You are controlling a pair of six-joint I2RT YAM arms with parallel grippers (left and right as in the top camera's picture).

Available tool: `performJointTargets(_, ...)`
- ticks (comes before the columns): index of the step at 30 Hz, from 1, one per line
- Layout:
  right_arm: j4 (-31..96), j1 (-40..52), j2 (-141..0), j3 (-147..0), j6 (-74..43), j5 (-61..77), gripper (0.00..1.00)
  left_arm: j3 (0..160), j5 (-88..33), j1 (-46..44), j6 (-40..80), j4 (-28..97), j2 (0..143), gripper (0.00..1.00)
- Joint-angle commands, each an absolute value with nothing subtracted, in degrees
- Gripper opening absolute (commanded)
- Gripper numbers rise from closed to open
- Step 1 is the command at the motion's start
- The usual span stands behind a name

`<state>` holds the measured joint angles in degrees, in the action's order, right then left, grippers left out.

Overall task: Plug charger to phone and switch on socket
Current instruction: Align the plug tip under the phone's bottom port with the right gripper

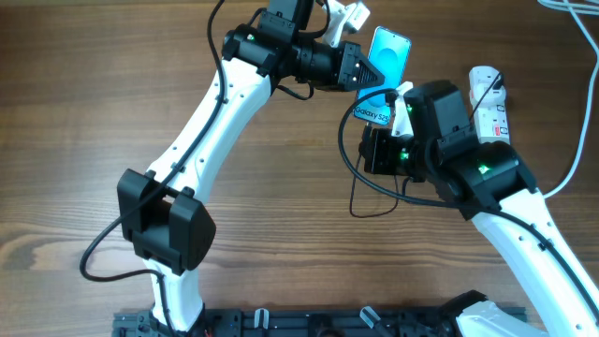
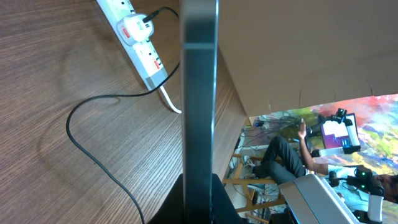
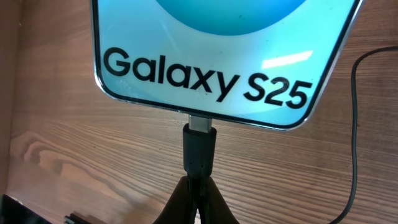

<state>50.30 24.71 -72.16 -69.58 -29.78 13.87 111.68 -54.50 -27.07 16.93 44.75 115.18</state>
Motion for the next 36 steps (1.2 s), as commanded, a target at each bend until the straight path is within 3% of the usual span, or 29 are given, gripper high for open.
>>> performJointTargets(1,49.7,24.9,-72.4,-70.5,-30.2,13.0,0.04,111.7,-56.8,-27.2,15.7,44.8,113.3,0.04)
performJointTargets(36,49.4,24.8,-72.4,-70.5,-31.5,13.9,0.04,111.7,-57.2,-27.2,16.9,46.4,113.3,0.04)
